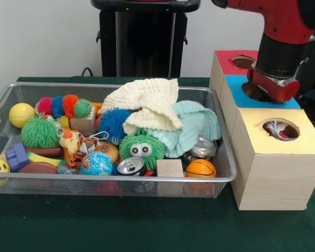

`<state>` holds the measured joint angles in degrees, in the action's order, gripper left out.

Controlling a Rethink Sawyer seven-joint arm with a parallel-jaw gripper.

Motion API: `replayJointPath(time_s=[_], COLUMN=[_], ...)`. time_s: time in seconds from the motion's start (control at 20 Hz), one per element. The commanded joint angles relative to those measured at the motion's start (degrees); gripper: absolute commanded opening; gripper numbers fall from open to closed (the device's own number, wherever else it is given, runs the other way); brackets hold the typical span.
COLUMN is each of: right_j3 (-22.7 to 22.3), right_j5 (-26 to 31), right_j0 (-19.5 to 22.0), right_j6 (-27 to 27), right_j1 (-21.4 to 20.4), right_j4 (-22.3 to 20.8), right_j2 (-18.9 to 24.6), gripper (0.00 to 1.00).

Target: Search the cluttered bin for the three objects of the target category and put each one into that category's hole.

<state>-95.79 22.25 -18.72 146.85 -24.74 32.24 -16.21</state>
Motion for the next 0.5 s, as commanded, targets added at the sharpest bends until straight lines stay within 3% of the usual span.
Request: replayJointPath(time_s=[0.05,0.1,0.15,0.3,0.5], right_j3=[-5.66,-5.61,-5.49,-6.02,-4.33], right_j5=[-12.29,-12.31,-11.44,-9.16,-4.38], right_j0=[3.66,3.79,3.90,5.77,4.90], right_j6=[10.22,9.58,8.88,7.18,6.61], right_j1=[14.36,14.18,13.96,12.82,12.65], right_j4=[-0.45,-0.87,-1.05,-1.07,-1.56], right_j2=[5.04,5.04,4.95,6.52,4.27], gripper=[0.00,0.00,1.00,1.00,1.00])
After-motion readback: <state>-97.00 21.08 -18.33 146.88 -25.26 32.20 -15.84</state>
